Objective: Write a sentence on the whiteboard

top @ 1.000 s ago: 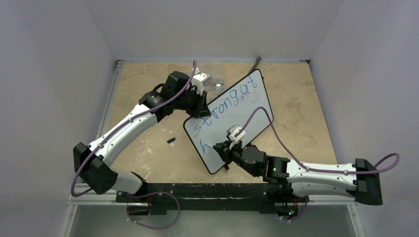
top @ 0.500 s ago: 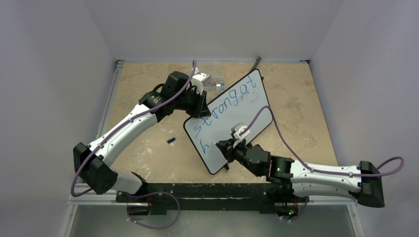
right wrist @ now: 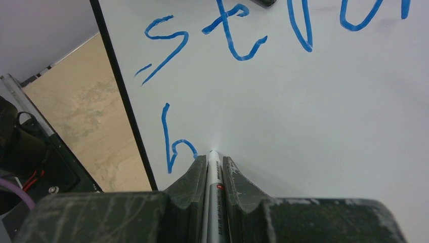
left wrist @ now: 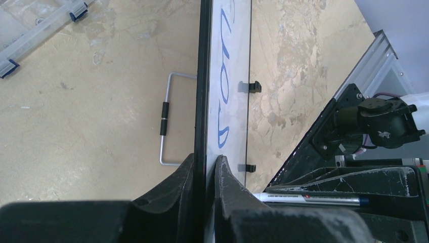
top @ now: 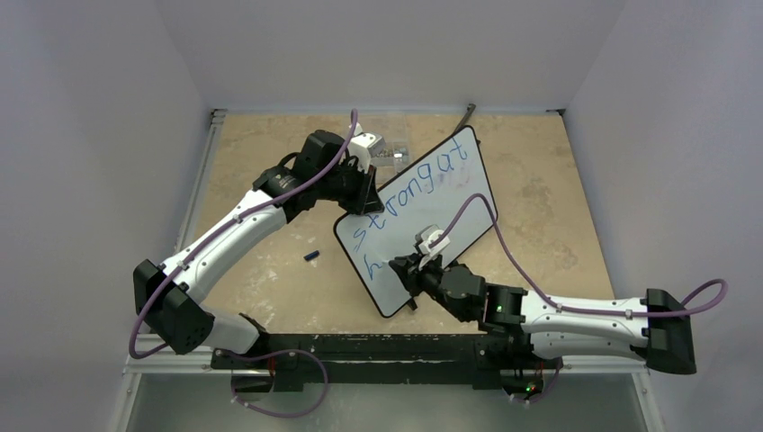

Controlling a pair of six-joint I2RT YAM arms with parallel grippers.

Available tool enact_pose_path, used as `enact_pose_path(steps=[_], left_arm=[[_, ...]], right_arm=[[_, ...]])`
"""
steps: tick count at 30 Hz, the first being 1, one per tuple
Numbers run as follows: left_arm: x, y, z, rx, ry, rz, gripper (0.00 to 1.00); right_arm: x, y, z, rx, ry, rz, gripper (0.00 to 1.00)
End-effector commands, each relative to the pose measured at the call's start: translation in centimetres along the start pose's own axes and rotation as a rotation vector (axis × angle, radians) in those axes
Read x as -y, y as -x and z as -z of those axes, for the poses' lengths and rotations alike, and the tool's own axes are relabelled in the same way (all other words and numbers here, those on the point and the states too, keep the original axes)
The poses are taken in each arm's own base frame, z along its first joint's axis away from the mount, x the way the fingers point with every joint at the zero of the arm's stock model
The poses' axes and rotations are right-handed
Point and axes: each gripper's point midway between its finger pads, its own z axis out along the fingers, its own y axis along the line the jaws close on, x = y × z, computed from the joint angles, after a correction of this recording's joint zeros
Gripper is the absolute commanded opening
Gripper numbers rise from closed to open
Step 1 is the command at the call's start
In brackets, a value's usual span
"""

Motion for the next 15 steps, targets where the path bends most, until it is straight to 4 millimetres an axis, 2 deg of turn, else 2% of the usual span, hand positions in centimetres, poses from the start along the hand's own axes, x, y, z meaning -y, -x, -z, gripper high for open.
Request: enact_pose_path(steps=[1,9,12,15], left_arm=[[-6.4,-3.0,0.6,-0.111,0.292,-0.086,0.00],[-6.4,-3.0,0.6,-0.112,0.291,-0.085,0.00],[-6.4,-3.0,0.5,-0.113,0.291,-0.085,0.00],[-6.4,-3.0,0.5,-0.114,0.291,-0.084,0.00]], right_arm=[[0.5,1.8,-0.5,0.055,-0.058,-0.034,0.00],[3.0,1.9,-0.2,0.073,-0.196,-0.046,0.00],[2.8,2.5,-0.2,0.085,-0.197,-0.056,0.00],[1.9,3.3,-0.3,0.103,-0.149,-0.063,0.00]])
